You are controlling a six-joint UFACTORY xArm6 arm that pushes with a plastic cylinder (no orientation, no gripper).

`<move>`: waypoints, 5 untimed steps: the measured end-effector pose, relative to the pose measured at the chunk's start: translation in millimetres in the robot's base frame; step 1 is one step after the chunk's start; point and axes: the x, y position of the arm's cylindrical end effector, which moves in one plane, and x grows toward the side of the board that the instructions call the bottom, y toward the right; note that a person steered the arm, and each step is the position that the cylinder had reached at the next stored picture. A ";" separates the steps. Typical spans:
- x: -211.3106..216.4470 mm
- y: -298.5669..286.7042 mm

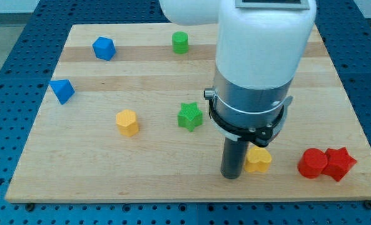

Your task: Move the blue cube to the top side of yellow hexagon

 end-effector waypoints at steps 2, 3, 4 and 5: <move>-21.4 2.0; -14.7 24.5; -13.6 50.1; -13.6 51.1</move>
